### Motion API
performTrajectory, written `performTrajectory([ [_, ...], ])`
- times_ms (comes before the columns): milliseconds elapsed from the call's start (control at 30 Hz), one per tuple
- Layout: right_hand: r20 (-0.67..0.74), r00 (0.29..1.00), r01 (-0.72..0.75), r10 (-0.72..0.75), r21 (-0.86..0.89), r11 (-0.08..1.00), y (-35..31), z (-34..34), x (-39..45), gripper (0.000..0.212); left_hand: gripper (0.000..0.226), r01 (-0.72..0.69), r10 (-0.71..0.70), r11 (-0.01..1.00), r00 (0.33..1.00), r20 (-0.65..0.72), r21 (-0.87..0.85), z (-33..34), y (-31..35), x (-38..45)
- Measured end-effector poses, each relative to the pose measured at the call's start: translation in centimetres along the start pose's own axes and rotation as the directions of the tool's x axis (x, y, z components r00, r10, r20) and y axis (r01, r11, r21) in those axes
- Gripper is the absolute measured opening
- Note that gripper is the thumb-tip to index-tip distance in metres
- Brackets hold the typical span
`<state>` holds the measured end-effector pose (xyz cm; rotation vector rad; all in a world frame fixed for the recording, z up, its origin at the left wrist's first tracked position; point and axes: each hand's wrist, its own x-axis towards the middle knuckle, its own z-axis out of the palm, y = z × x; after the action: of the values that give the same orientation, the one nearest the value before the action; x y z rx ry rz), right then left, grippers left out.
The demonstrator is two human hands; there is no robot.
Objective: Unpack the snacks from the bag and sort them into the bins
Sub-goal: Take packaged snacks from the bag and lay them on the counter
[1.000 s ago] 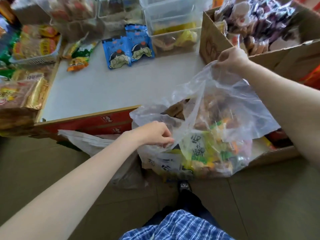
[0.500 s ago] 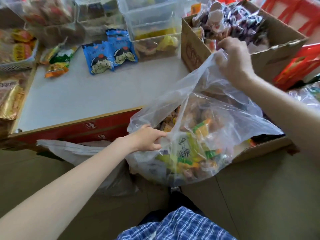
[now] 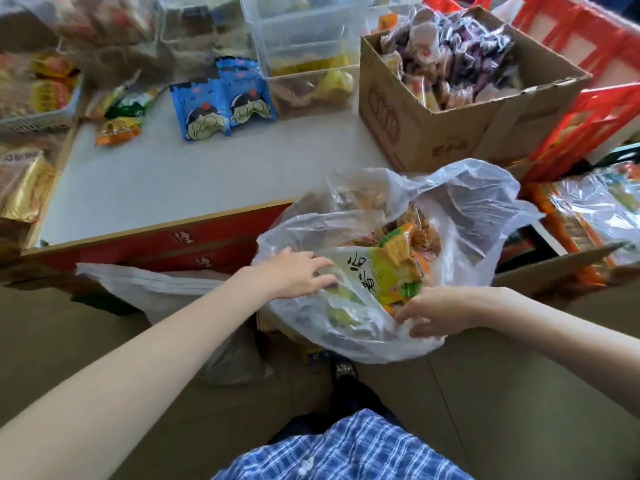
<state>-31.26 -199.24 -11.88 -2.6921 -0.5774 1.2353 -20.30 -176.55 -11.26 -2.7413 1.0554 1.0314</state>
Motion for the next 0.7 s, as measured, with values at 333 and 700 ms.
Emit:
performTrajectory([
  [333, -0.617, 0.787, 0.088, -0.017, 0.085, 0.992, -0.7, -5.0, 2.6, 0.045, 0.063, 0.251, -0.214, 0.938, 0.962, -0.170, 0.238, 2.1, -4.0, -2.3],
  [700, -0.335, 0.939, -0.072, 0.072, 0.013, 0.997, -5.5, -5.1, 10.9, 0.018, 0.104, 0.265, -0.266, 0.960, 0.964, -0.003, 0.093, 5.7, -7.3, -3.0],
])
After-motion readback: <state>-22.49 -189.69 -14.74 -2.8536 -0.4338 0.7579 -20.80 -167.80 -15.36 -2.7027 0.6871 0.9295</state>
